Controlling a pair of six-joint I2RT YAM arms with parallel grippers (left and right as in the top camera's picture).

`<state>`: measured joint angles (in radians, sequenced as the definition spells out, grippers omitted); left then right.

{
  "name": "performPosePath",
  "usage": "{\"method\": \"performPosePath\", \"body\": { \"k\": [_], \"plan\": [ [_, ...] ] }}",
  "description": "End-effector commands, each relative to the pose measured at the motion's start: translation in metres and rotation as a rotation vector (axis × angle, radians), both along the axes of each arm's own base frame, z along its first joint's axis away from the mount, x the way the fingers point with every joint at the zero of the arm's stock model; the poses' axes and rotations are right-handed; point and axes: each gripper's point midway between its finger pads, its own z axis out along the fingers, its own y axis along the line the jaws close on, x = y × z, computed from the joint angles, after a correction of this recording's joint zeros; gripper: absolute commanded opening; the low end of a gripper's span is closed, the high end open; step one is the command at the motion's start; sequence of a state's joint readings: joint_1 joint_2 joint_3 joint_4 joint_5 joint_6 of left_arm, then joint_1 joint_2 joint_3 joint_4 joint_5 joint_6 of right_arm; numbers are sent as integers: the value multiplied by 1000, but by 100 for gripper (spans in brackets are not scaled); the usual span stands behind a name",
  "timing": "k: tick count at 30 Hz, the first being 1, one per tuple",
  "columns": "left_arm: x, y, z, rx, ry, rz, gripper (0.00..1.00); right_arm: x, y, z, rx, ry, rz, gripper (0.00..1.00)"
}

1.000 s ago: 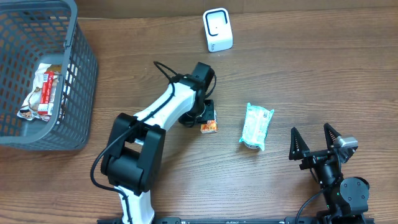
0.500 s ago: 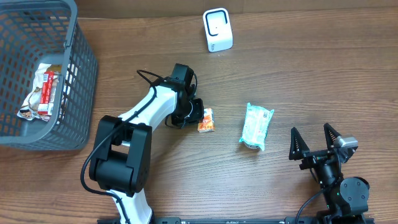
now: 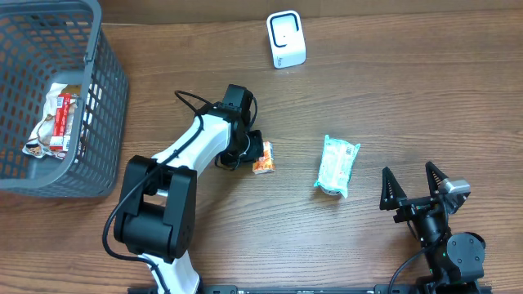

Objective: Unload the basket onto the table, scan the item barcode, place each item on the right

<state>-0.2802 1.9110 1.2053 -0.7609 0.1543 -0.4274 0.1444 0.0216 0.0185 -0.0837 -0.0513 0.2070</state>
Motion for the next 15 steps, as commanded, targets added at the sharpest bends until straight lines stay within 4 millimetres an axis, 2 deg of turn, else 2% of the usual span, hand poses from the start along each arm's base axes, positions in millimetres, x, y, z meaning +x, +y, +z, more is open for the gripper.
{"method": "performPosePath", "body": {
  "k": [1, 3, 7, 10, 11, 12, 13, 14, 15],
  "plan": [
    [-6, 45, -7, 193, 1, 55, 6, 1, -2, -4, 2, 7, -10, 100],
    [5, 42, 21, 171, -75, 62, 10, 1, -2, -4, 2, 7, -10, 100],
    [15, 38, 64, 143, -180, 69, 16, 1, -2, -4, 2, 7, -10, 100],
    [12, 32, 81, 132, -210, 54, 23, 1, -2, -4, 2, 7, -10, 100],
    [9, 29, 83, 132, -209, 43, 31, 1, -2, -4, 2, 7, -10, 100],
    [6, 26, 82, 133, -203, 30, 43, 1, -2, -4, 2, 7, -10, 100],
    [2, 21, 81, 135, -194, 13, 60, 1, -2, -4, 2, 7, -10, 100],
    [0, 17, 79, 136, -191, -20, 90, 1, -2, -4, 2, 7, -10, 100],
    [-1, 10, 78, 132, -194, -66, 100, 1, -2, -4, 2, 7, -10, 100]
  ]
}}
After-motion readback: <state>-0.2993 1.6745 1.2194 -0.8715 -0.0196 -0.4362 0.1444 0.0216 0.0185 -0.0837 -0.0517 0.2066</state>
